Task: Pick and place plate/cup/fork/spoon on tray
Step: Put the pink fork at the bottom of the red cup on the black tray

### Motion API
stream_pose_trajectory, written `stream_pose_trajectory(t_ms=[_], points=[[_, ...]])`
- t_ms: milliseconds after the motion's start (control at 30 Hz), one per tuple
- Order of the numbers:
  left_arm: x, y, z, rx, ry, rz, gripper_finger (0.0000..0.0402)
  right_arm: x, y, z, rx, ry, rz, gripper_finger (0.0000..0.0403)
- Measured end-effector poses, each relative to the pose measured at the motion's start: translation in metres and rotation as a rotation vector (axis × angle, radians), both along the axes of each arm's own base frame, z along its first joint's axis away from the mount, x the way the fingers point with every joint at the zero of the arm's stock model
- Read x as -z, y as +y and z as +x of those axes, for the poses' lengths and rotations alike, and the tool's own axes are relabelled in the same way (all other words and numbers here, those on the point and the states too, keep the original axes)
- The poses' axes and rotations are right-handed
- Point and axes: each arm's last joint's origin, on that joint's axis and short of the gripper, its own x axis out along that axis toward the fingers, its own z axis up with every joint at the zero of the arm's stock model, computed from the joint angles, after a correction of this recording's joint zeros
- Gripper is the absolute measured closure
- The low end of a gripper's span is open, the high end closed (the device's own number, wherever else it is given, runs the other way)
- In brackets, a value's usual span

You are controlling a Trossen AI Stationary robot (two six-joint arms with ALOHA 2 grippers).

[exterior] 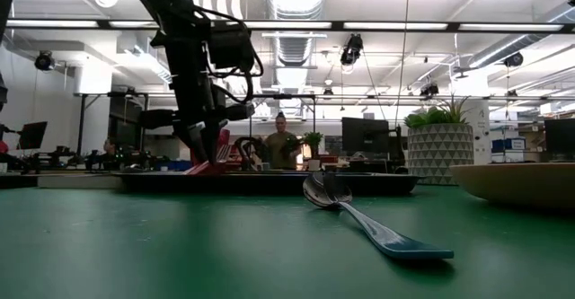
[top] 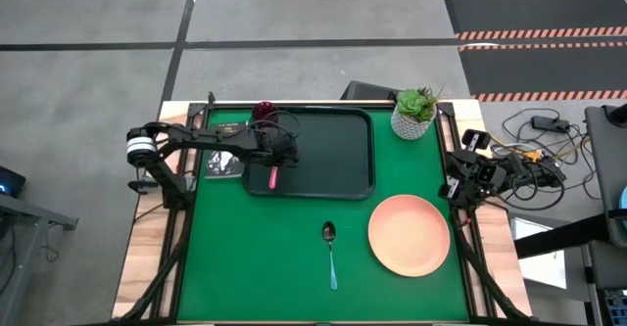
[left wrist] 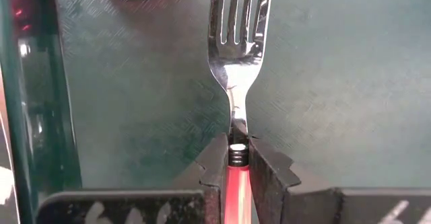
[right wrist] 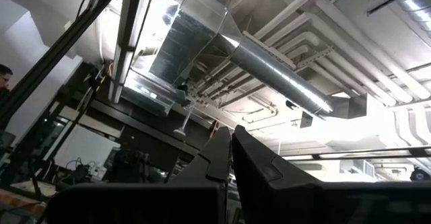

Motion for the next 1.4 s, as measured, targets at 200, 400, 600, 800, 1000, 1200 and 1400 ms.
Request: stream_pose_trajectory(t_ms=[200, 400, 600, 800, 1000, 1200, 1400], points=[[0.001, 0.001, -0.002, -0.006, 0.021, -0.007, 0.0377, 0.0, 0.0, 0.0, -0.001, 0.0, 0.001, 0.0394], [0.002, 0.003, -0.006, -0.019, 0.05, -0.017, 0.0377, 0.0, 0.0, 0.0, -0.002, 0.001, 0.001, 0.0394], [0.002, 0.007, -0.01, -0.055, 0.064, -0.028, 0.0377, 0.0, 0.0, 0.0, -0.002, 0.004, 0.001, 0.0394], [0.004, 0.009, -0.011, -0.066, 0.078, -0.039, 0.0377, 0.0, 0.0, 0.0, -0.002, 0.004, 0.001, 0.0394], [0.004, 0.011, -0.012, -0.074, 0.078, -0.036, 0.0377, 0.0, 0.0, 0.0, -0.002, 0.004, 0.001, 0.0394], [0.004, 0.013, -0.013, -0.082, 0.078, -0.036, 0.0377, 0.0, 0.0, 0.0, -0.001, 0.004, 0.001, 0.0394], [0.004, 0.014, -0.013, -0.084, 0.077, -0.039, 0.0373, 0.0, 0.0, 0.0, -0.002, 0.004, 0.001, 0.0394]])
